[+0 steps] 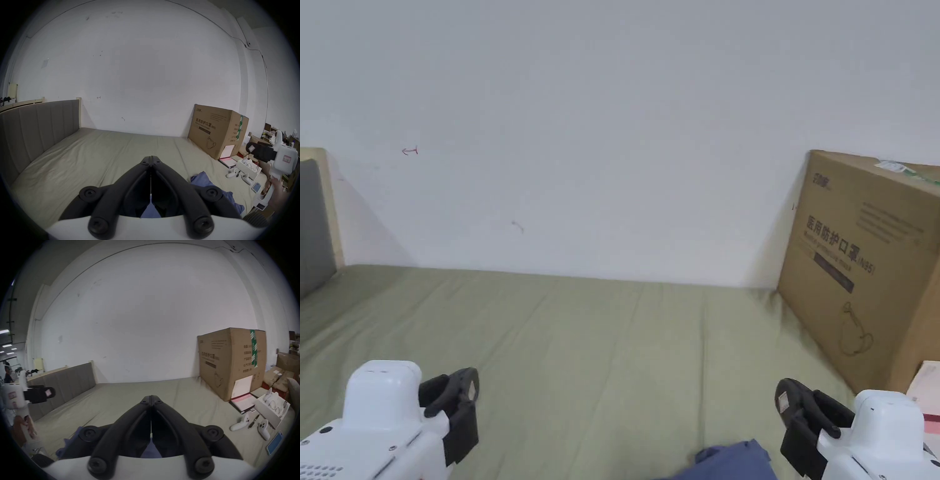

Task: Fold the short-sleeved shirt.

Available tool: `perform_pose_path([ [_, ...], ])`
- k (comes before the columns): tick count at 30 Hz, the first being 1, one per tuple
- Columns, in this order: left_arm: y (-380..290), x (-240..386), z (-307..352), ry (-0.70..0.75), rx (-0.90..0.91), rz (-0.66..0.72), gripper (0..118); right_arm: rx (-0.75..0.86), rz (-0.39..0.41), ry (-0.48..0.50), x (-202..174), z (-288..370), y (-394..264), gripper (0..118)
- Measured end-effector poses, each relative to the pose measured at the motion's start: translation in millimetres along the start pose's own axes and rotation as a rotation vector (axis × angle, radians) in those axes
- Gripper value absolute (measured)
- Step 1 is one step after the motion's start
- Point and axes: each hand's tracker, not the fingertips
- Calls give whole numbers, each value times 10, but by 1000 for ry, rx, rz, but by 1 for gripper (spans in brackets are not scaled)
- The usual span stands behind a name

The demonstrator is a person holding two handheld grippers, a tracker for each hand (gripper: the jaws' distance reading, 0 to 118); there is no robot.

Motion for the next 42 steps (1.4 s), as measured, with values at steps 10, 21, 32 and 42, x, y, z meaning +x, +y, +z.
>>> perform_pose_path([
  [10,14,-1376,-1406,71,-836,160,0,-57,-76,52,237,-512,118,0],
  [21,-1248,-1980,-2003,150,-1061,139,104,-214,-140,86,362,-883,-266,0],
  [32,-1651,-1797,-2077,210,-1040,55,101,-458,-144,73,662,-1244,-495,0],
  [42,-993,-1535,-1552,89,-841,19,1,-726,-387,43,1467,-2510,-744,27],
])
